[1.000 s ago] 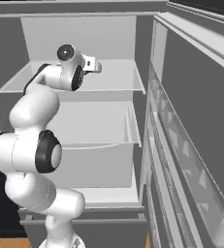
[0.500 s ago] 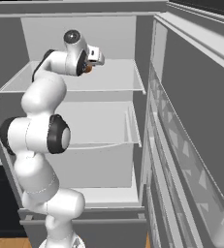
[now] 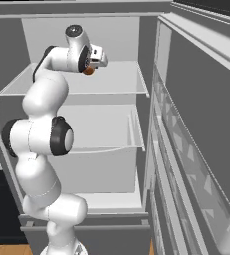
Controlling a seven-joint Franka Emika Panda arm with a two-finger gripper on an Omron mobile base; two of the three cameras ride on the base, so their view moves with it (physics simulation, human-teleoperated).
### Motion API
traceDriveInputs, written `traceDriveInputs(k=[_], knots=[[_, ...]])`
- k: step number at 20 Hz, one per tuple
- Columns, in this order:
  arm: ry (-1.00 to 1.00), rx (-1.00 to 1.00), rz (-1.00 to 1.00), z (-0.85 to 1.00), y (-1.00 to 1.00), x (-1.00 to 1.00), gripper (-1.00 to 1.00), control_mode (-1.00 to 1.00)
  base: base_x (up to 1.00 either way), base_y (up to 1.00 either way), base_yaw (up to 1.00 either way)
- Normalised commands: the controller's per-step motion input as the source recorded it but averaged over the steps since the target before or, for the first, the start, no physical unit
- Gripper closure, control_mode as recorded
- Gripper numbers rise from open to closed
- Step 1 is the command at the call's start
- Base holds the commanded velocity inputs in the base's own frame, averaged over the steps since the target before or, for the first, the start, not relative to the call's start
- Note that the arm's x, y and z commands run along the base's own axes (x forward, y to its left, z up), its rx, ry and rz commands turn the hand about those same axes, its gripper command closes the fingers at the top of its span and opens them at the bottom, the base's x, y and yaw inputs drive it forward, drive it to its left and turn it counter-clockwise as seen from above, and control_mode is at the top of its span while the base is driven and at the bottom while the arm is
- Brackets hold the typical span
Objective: Place one onion and one chicken drumstick in each tupperware on the nearby counter, to pack two identical lunches.
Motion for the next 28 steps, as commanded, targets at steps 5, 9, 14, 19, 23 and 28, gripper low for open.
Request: traceDriveInputs(k=[5, 9, 14, 19, 23, 28], knots=[[-0.24, 0.00, -0.05, -0.57, 0.00, -0.46, 1.00, -1.00, 0.00, 0.00, 0.00], [-0.25, 0.00, -0.06, -0.06, 0.00, -0.44, 1.00, -1.00, 0.00, 0.00, 0.00], [0.00, 0.01, -0.02, 0.62, -0.05, -0.99, 1.00, -1.00, 0.00, 0.00, 0.00], [-0.01, 0.00, -0.01, 0.41, -0.09, -1.00, 1.00, -1.00, 0.00, 0.00, 0.00], [-0.15, 0.00, 0.00, -0.02, -0.28, -1.00, 1.00, -1.00, 0.00, 0.00, 0.00], [-0.09, 0.02, 0.00, 0.00, -0.32, -1.00, 1.00, -1.00, 0.00, 0.00, 0.00]])
